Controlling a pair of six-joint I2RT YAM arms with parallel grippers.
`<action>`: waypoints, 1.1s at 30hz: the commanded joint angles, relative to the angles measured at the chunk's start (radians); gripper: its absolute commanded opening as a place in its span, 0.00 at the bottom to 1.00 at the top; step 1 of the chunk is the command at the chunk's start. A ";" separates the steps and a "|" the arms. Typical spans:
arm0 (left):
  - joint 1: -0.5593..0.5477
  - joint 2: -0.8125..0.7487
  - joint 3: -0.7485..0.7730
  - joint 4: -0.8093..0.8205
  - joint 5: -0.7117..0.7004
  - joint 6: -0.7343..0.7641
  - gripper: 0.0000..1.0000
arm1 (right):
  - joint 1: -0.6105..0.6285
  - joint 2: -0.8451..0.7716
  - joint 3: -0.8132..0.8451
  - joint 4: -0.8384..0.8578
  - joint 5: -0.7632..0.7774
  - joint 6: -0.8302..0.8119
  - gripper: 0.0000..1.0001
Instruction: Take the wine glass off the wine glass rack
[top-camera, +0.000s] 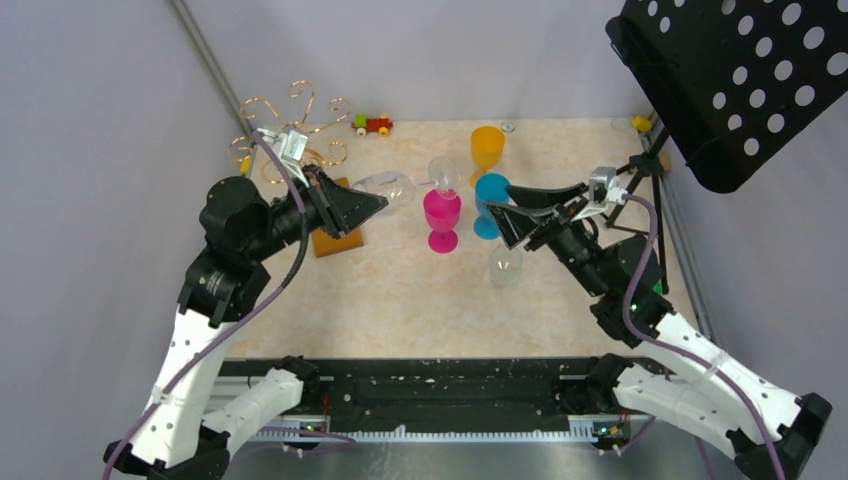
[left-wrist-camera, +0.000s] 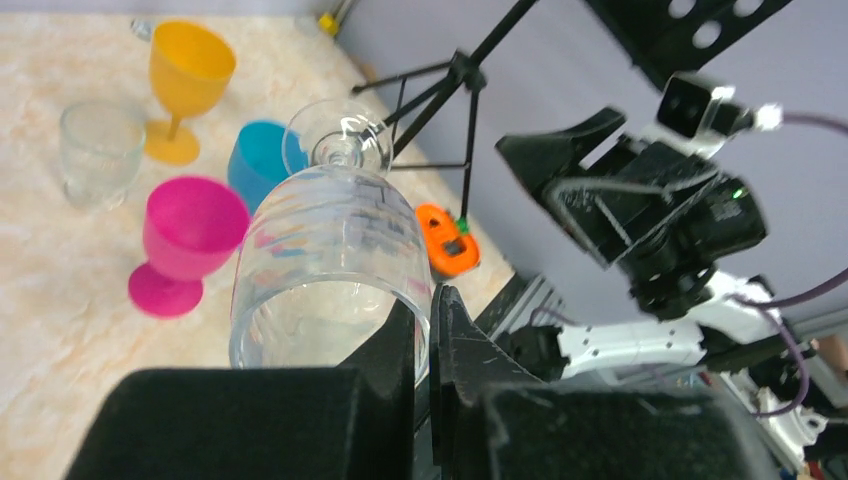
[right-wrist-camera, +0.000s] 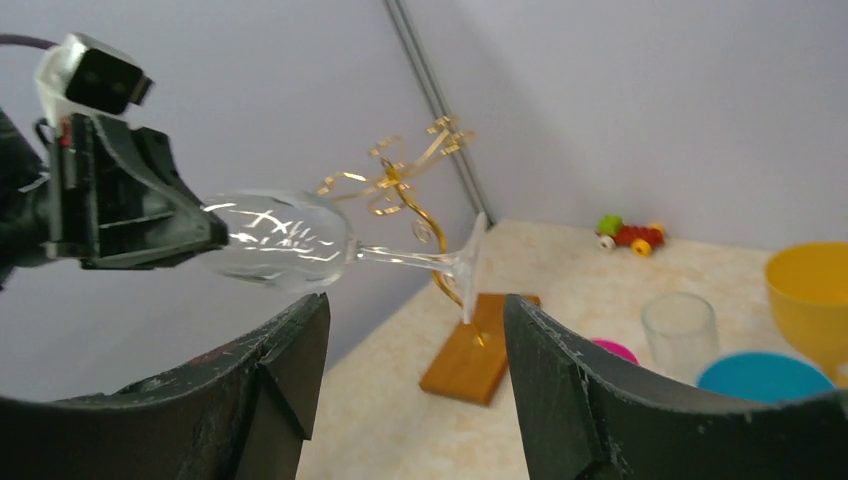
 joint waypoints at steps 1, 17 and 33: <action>-0.007 -0.014 0.066 -0.171 0.039 0.197 0.00 | 0.006 -0.072 0.047 -0.287 0.111 -0.065 0.65; -0.261 0.237 0.160 -0.421 -0.285 0.397 0.00 | 0.005 -0.188 -0.060 -0.364 0.334 -0.078 0.62; -0.441 0.677 0.340 -0.526 -0.483 0.406 0.00 | 0.005 -0.300 -0.109 -0.421 0.399 -0.080 0.61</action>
